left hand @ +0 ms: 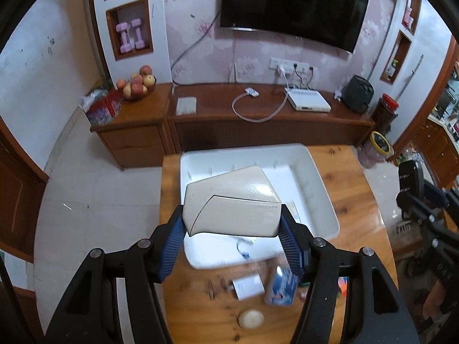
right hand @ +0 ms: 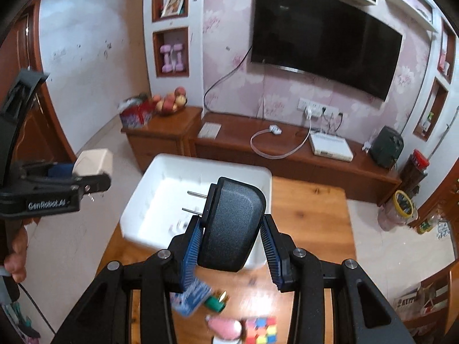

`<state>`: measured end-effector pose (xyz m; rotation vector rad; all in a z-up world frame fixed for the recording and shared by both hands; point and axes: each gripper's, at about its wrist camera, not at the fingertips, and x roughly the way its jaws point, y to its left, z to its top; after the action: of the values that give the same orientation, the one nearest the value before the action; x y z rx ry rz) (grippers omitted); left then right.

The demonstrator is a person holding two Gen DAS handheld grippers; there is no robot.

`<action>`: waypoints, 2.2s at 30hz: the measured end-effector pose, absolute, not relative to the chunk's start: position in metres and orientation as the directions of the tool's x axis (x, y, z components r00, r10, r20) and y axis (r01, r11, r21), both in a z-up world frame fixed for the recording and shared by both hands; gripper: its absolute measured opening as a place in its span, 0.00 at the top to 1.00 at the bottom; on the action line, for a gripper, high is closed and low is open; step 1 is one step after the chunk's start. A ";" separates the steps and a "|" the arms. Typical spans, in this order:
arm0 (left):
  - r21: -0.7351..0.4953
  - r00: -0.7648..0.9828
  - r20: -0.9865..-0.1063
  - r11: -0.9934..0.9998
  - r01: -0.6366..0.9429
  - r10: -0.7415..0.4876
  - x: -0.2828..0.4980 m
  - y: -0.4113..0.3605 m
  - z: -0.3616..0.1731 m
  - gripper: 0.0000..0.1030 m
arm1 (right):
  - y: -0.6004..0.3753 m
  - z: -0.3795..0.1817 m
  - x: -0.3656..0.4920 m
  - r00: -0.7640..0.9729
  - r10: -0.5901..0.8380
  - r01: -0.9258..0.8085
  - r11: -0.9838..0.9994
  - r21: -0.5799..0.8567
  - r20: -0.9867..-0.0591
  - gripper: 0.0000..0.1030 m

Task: Organize rigid objects
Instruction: 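Carry the adapter and black charger into the white bin and release both, then withdraw both tools from the bin toward the remaining items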

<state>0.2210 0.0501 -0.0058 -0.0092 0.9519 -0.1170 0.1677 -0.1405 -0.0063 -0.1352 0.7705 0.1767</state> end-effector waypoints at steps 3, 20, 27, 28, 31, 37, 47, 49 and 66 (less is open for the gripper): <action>-0.065 0.573 -0.813 0.995 0.082 -0.100 0.239 0.049 -0.006 0.36 | -0.145 0.003 0.192 0.712 0.107 -0.199 0.979 -0.053 -0.694 0.59; -0.104 0.315 -0.946 0.991 -0.085 -0.072 0.356 0.044 -0.157 0.36 | -0.123 -0.126 0.330 0.490 0.056 -0.212 0.976 -0.056 -0.870 0.59; -0.093 0.246 -0.967 0.990 -0.110 -0.063 0.373 0.039 -0.202 0.36 | -0.115 -0.204 0.362 0.359 0.011 -0.216 0.974 -0.071 -0.933 0.59; -0.090 0.238 -0.969 0.989 -0.114 -0.061 0.375 0.038 -0.206 0.36 | -0.115 -0.211 0.364 0.344 0.009 -0.216 0.974 -0.070 -0.939 0.59; -0.084 0.221 -0.974 0.988 -0.130 -0.053 0.378 0.039 -0.213 0.36 | -0.114 -0.228 0.369 0.313 0.007 -0.218 0.974 -0.065 -0.950 0.59; -0.123 0.211 -0.974 0.977 -0.172 -0.086 0.379 0.044 -0.217 0.22 | -0.114 -0.231 0.370 0.316 0.018 -0.231 0.971 -0.059 -0.948 0.41; -0.158 0.260 -0.959 0.975 -0.156 -0.114 0.362 0.044 -0.186 0.07 | -0.120 -0.207 0.351 0.386 0.031 -0.225 0.972 -0.062 -0.922 0.32; -0.165 0.277 -0.953 0.976 -0.139 -0.122 0.355 0.043 -0.175 0.07 | -0.122 -0.202 0.347 0.390 0.041 -0.220 0.974 -0.050 -0.920 0.32; -0.199 0.398 -0.902 0.979 -0.040 -0.167 0.273 0.047 -0.093 0.07 | -0.117 -0.130 0.257 0.503 0.082 -0.219 0.975 -0.035 -0.861 0.32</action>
<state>0.2726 0.0470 -0.0927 -0.2004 1.1604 -0.0814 0.2566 -0.1170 -0.1304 -0.1461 1.0291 0.1830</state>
